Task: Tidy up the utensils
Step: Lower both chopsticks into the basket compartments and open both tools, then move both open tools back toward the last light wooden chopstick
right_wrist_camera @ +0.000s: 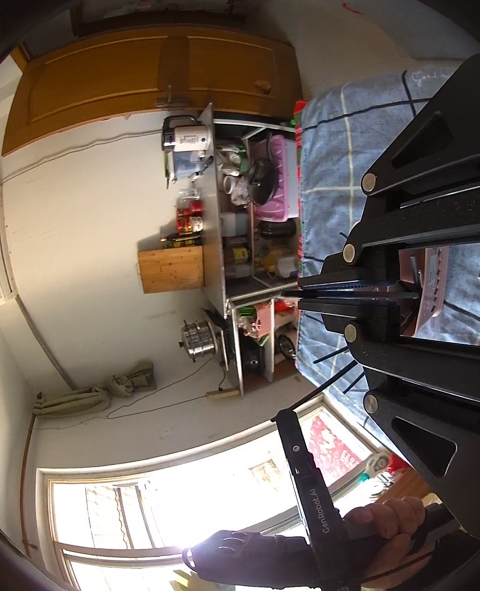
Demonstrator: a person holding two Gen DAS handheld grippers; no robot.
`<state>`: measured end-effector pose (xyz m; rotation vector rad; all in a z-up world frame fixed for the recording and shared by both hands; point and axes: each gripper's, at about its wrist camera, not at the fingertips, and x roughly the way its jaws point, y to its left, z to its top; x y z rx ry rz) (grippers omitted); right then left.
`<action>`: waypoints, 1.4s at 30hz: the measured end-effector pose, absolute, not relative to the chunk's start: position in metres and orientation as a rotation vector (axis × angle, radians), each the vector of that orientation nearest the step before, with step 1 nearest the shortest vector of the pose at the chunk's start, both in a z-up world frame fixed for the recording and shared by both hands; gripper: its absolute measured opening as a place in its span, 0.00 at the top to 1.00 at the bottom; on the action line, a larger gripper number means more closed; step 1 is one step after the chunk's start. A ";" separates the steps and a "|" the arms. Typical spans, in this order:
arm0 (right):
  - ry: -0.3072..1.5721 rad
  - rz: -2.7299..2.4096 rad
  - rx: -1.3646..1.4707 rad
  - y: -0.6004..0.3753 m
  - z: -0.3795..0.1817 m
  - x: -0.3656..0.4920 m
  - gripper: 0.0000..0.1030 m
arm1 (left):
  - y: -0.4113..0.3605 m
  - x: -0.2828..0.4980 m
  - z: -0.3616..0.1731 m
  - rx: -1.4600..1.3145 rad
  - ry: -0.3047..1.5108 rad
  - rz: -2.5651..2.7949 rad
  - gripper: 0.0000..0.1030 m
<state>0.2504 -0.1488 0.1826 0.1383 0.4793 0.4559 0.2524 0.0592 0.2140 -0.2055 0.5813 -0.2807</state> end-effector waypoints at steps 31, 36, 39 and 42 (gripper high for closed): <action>0.597 0.408 0.116 -0.168 0.150 0.242 0.87 | 0.070 0.227 0.171 -0.177 0.584 -0.205 0.88; 0.571 0.401 0.113 -0.178 0.152 0.216 0.87 | 0.066 0.199 0.175 -0.158 0.548 -0.202 0.88; 0.569 0.394 0.124 -0.184 0.148 0.201 0.87 | 0.062 0.179 0.171 -0.148 0.530 -0.188 0.88; 0.576 0.388 0.134 -0.187 0.143 0.188 0.86 | 0.058 0.163 0.163 -0.153 0.533 -0.192 0.88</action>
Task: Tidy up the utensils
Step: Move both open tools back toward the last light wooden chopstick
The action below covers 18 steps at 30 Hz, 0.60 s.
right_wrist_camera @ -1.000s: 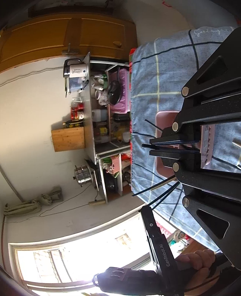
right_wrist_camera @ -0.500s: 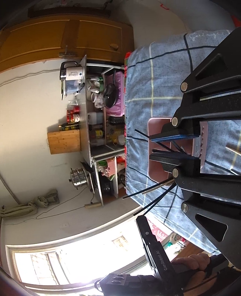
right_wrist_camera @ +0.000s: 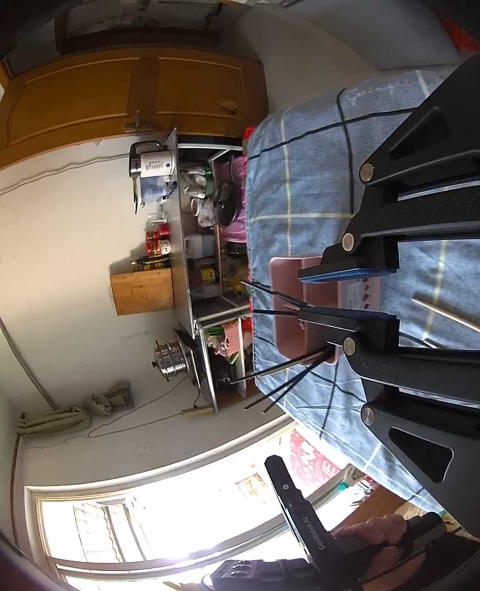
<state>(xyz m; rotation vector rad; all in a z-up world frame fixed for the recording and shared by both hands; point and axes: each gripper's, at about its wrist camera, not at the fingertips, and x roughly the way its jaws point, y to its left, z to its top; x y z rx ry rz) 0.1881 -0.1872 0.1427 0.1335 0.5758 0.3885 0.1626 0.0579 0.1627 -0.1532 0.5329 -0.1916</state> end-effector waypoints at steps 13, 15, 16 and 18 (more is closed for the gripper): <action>0.620 0.395 0.127 -0.192 0.111 0.136 0.86 | 0.035 0.102 0.114 -0.117 0.587 -0.217 0.88; 0.626 0.400 0.121 -0.191 0.107 0.131 0.86 | 0.034 0.094 0.107 -0.113 0.595 -0.224 0.88; 0.628 0.401 0.118 -0.191 0.105 0.127 0.86 | 0.033 0.091 0.104 -0.112 0.595 -0.224 0.88; 0.636 0.404 0.113 -0.190 0.100 0.122 0.86 | 0.034 0.084 0.097 -0.123 0.607 -0.224 0.88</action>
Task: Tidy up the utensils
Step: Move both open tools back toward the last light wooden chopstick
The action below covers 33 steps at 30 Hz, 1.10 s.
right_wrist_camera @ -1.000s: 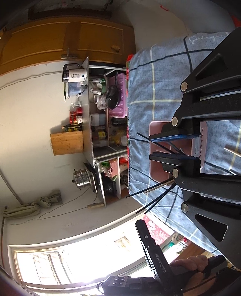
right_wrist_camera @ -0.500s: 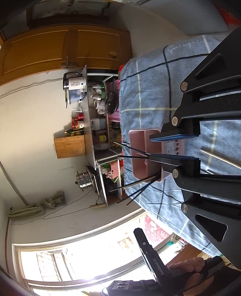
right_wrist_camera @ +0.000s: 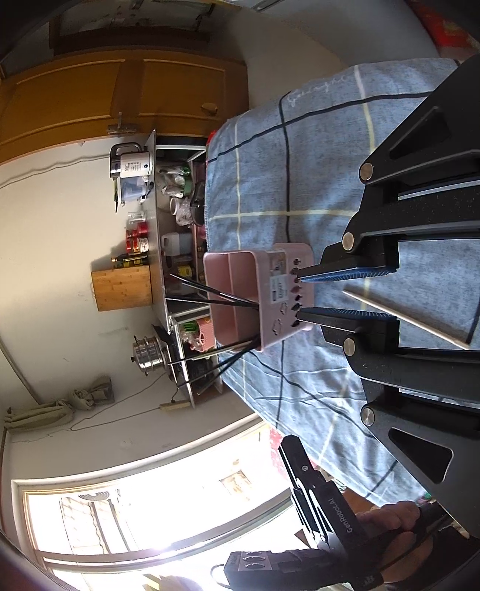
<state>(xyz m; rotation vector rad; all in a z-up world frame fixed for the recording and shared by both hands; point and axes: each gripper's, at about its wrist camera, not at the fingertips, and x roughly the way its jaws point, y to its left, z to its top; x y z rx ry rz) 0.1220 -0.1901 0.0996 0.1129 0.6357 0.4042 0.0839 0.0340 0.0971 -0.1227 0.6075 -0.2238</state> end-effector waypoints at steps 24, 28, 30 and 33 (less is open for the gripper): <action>0.802 0.428 0.102 -0.176 0.040 0.111 0.86 | 0.017 0.092 0.007 -0.130 0.837 -0.265 0.88; 0.827 0.431 0.095 -0.174 0.033 0.116 0.86 | 0.010 0.105 -0.008 -0.128 0.873 -0.279 0.88; 0.837 0.431 0.096 -0.173 0.029 0.117 0.86 | 0.005 0.113 -0.018 -0.122 0.896 -0.279 0.88; 0.855 0.430 0.094 -0.172 0.024 0.121 0.86 | 0.002 0.122 -0.030 -0.123 0.928 -0.282 0.88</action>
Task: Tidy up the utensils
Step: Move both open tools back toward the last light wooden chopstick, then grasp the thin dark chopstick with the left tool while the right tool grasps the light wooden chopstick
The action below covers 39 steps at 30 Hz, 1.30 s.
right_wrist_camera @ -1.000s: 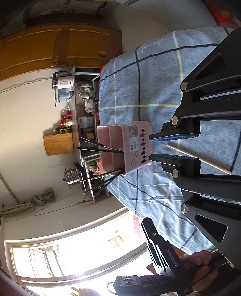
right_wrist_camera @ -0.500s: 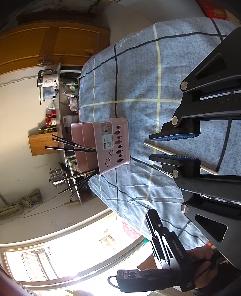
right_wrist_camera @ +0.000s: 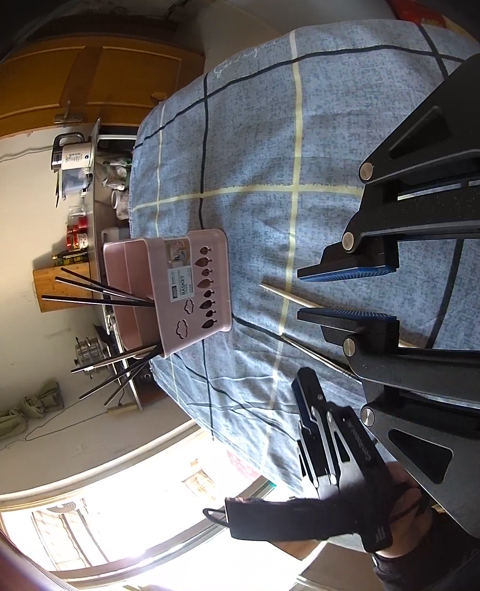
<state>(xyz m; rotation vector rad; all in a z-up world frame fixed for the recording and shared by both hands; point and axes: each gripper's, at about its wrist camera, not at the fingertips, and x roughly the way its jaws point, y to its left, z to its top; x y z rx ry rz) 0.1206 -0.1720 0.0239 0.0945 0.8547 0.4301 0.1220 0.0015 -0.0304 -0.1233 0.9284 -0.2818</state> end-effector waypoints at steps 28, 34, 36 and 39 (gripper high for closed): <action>1.013 0.435 0.076 -0.127 -0.032 0.197 0.86 | 0.050 0.170 -0.053 -0.221 0.985 -0.148 0.94; 1.056 0.415 0.050 -0.119 -0.043 0.208 0.86 | 0.045 0.180 -0.053 -0.178 1.000 -0.143 0.94; 1.070 0.405 0.042 -0.116 -0.046 0.211 0.86 | 0.044 0.187 -0.053 -0.165 1.010 -0.143 0.94; 1.070 0.397 0.034 -0.113 -0.046 0.214 0.86 | 0.042 0.194 -0.052 -0.141 1.021 -0.147 0.94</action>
